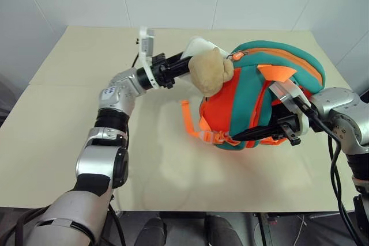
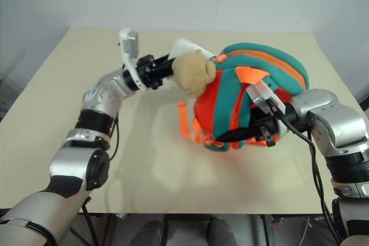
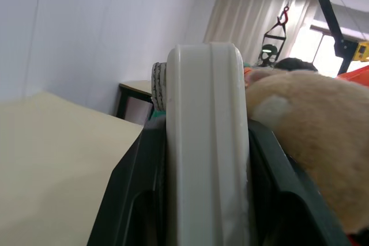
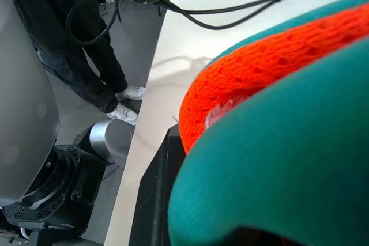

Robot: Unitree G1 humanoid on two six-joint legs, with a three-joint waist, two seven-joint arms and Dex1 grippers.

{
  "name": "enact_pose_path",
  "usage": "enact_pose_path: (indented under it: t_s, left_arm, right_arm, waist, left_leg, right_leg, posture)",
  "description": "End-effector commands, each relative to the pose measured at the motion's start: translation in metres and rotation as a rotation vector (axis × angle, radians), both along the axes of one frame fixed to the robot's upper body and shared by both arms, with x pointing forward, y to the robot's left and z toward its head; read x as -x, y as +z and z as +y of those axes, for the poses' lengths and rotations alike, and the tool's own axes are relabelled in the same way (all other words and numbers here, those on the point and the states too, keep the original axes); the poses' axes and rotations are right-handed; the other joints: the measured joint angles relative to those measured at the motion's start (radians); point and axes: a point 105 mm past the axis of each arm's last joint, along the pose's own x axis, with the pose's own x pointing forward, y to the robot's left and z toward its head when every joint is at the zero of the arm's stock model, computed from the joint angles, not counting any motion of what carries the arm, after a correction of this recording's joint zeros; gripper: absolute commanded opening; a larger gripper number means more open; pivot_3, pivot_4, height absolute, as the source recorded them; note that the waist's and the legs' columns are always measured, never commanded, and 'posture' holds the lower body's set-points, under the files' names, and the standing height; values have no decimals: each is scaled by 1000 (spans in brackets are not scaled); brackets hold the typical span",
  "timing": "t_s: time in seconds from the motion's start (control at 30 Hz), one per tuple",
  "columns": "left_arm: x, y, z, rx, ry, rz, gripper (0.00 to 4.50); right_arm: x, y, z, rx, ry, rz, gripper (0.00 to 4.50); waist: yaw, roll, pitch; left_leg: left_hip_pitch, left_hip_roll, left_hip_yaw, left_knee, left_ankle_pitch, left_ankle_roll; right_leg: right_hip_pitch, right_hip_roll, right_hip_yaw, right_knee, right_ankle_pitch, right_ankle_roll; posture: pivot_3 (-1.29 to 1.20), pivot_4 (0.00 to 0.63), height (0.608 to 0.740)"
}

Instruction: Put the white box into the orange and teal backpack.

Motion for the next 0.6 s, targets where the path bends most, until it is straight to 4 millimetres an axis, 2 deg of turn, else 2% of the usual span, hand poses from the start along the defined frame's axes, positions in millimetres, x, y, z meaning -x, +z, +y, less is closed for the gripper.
enact_pose_path:
  t_s: [0.03, 0.33, 0.47, 0.6]
  left_arm:
    - [-1, 4, -16, -18, -21, -7, 1376]
    - [-8, -17, -44, -29, -14, 95, 1376]
    - [-3, -19, -49, -37, -56, 97, 1376]
    - [2, -17, -50, -42, -91, 91, 1376]
  right_arm:
    - [13, 7, 4, -13, 94, -19, 655]
    - [21, 13, 9, -39, 140, 11, 655]
    - [27, 18, 7, -50, 171, 0, 655]
    - [28, 13, 1, 5, 178, -14, 655]
  waist:
    - [-1, 0, 0]
    - [-2, 0, 0]
    - [-3, 0, 0]
    - [-2, 1, 0]
  left_leg:
    - [0, 0, 0, 0, 0, 0]
    - [0, 0, 1, 0, 0, 0]
    - [0, 0, 1, 0, 0, 0]
    - [0, 0, 1, -1, 0, 0]
  right_leg:
    - [0, 0, 0, 0, 0, 0]
    - [-1, 0, 0, 0, 0, 0]
    - [-1, 0, 0, 0, 0, 0]
    - [-1, 0, 0, 0, 0, 0]
  posture:
    - [0, 150, 740]
    - [0, 150, 740]
    - [0, 150, 740]
    - [0, 150, 740]
